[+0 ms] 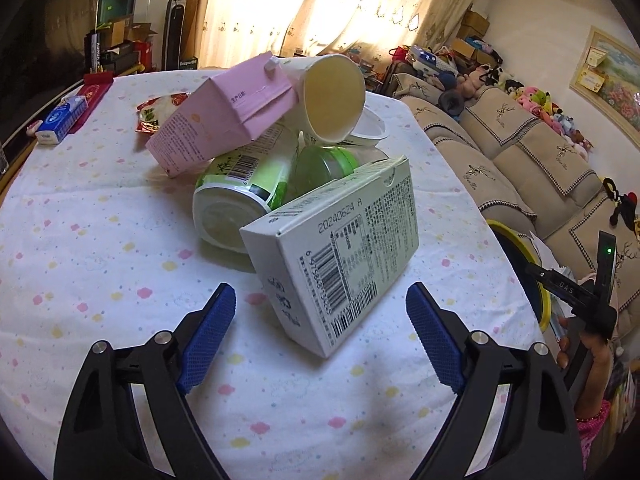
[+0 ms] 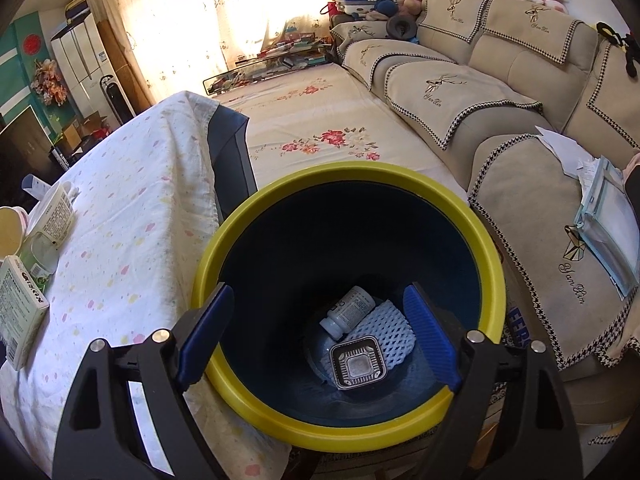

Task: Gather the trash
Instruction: 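Grasp the white tea box with the left tool and lift it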

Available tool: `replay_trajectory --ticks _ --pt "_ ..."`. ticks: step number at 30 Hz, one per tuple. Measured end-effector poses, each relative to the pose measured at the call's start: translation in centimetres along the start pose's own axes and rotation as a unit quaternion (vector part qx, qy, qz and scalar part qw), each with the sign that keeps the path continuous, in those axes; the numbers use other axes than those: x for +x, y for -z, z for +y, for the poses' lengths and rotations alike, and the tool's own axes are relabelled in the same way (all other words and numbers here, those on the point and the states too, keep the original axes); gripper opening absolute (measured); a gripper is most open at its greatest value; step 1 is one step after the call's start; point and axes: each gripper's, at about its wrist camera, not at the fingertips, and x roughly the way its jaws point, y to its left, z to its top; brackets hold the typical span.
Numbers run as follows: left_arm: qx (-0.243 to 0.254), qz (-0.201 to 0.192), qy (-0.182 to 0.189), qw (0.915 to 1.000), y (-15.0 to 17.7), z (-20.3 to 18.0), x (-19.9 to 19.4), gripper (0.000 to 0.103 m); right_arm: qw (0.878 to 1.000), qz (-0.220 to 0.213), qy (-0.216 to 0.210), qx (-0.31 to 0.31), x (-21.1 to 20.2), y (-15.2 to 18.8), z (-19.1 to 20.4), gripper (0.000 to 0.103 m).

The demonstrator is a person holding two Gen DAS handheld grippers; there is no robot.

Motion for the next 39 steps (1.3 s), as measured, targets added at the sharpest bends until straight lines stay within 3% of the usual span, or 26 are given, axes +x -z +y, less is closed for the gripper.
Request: replay_trajectory --ticks 11,22,33,39 --pt "-0.004 0.009 0.022 0.9997 -1.6 0.5 2.5 0.079 1.0 0.01 0.002 0.0 1.0 0.0 0.1 0.082" --pt "0.047 -0.013 0.014 0.9987 -1.5 -1.9 1.8 0.048 1.0 0.012 -0.002 0.001 1.1 0.0 0.0 0.082" --pt "0.075 -0.013 0.023 0.9968 -1.8 -4.1 2.8 0.046 1.0 0.016 -0.008 0.001 1.5 0.2 -0.1 0.083" --pt "0.111 -0.032 0.036 0.9927 -1.5 -5.8 2.3 0.032 1.0 0.013 -0.014 0.005 1.3 0.2 -0.5 0.083"
